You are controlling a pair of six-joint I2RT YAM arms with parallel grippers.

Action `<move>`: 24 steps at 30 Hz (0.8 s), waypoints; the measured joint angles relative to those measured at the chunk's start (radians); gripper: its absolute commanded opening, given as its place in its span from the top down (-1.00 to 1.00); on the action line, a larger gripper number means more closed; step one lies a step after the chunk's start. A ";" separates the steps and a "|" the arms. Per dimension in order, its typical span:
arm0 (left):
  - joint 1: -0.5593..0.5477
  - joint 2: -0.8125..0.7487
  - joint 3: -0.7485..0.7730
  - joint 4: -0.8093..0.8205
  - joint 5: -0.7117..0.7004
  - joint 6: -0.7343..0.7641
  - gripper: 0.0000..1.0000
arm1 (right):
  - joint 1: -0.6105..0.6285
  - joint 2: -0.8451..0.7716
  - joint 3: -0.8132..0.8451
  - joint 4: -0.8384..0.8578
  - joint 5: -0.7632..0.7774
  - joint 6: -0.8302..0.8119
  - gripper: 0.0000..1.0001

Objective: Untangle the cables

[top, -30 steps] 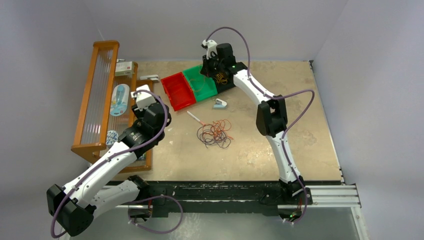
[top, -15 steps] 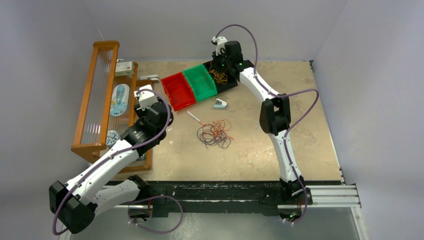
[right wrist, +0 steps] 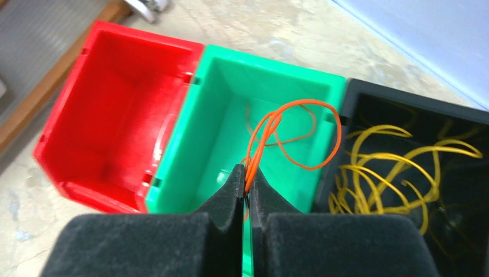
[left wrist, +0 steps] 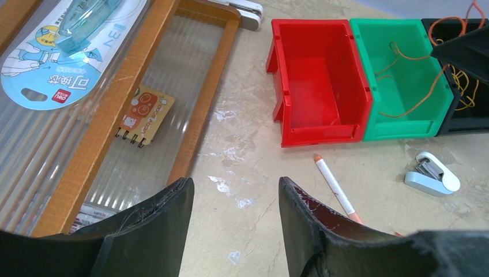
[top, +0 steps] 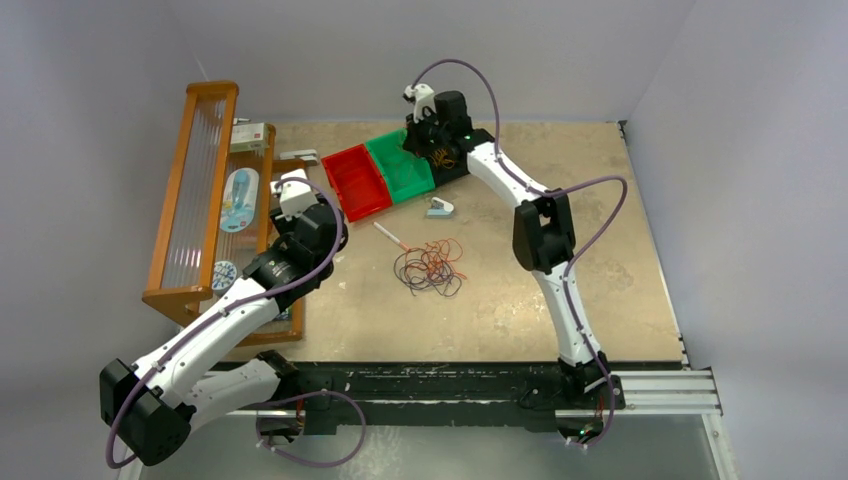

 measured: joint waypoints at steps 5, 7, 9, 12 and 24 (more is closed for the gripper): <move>0.000 0.000 0.000 0.002 0.002 0.000 -0.11 | 0.034 0.005 0.016 0.004 -0.055 -0.016 1.00; 0.000 0.000 0.000 0.002 0.002 0.000 -0.10 | 0.044 0.014 0.037 -0.002 -0.076 -0.021 1.00; 0.000 0.000 0.000 0.002 0.002 0.000 -0.11 | 0.054 0.025 0.060 -0.001 -0.084 -0.024 1.00; 0.000 0.000 0.000 0.002 0.002 0.000 -0.11 | 0.061 0.037 0.070 0.001 -0.079 -0.021 1.00; 0.000 0.000 0.000 0.002 0.002 0.001 -0.11 | 0.055 0.120 0.119 -0.002 0.049 0.023 0.62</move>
